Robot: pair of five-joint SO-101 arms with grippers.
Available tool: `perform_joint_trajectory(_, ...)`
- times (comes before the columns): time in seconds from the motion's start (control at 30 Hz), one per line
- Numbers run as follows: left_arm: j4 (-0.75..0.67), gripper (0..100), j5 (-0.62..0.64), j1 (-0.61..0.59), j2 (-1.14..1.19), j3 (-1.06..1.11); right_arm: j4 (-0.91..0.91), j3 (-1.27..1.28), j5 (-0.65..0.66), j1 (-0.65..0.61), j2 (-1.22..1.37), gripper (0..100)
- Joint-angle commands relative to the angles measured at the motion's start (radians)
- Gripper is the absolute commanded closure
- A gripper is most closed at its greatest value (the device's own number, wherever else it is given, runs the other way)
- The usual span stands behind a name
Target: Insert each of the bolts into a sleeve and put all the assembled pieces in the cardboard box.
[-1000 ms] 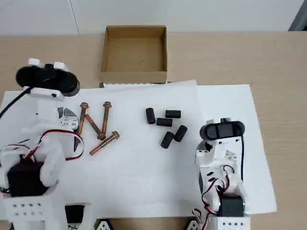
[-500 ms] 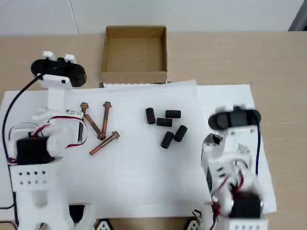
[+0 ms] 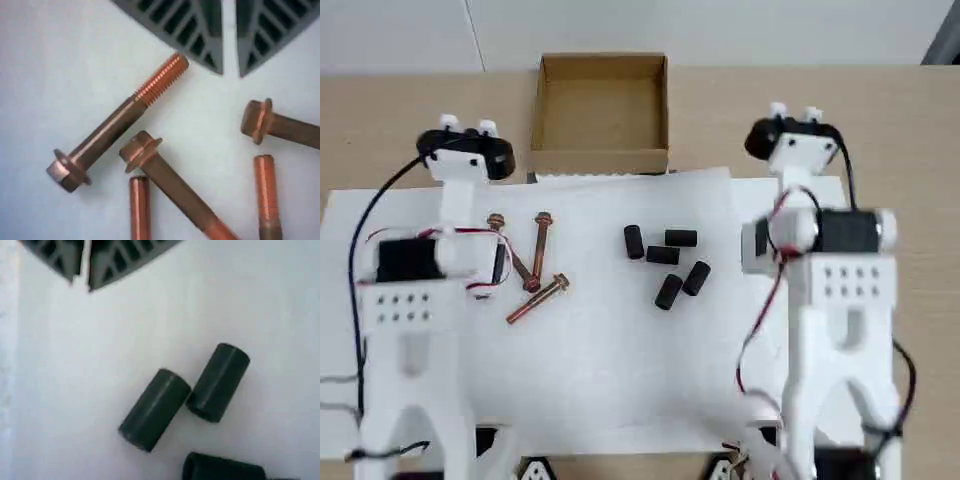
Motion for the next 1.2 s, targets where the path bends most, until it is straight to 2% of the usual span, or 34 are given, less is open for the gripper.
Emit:
perform_joint_trajectory(0.0,-0.034,99,0.035,-0.005,0.078,-0.038,0.036,-0.098,-0.072,-0.064,0.101,99.1)
perform_joint_trajectory(0.27,-0.063,99,0.123,-0.003,0.184,-0.035,0.036,-0.112,-0.227,-0.196,0.269,99.1)
perform_joint_trajectory(0.53,-0.063,99,0.123,-0.003,0.193,-0.033,-0.05,-0.114,-0.215,-0.211,0.317,99.1)
perform_joint_trajectory(0.73,-0.087,99,0.12,-0.003,0.193,-0.027,-0.067,-0.107,-0.361,-0.229,0.326,99.0)
perform_joint_trajectory(0.87,-0.13,99,0.12,0.003,0.193,0.01,-0.088,-0.112,-0.377,-0.231,0.354,98.6)
perform_joint_trajectory(1.07,-0.163,99,0.12,0.003,0.193,0.045,-0.065,-0.118,-0.45,-0.228,0.432,85.3)
perform_joint_trajectory(1.17,-0.163,99,0.12,0.003,0.193,0.047,-0.073,-0.13,-0.457,-0.232,0.458,85.0)
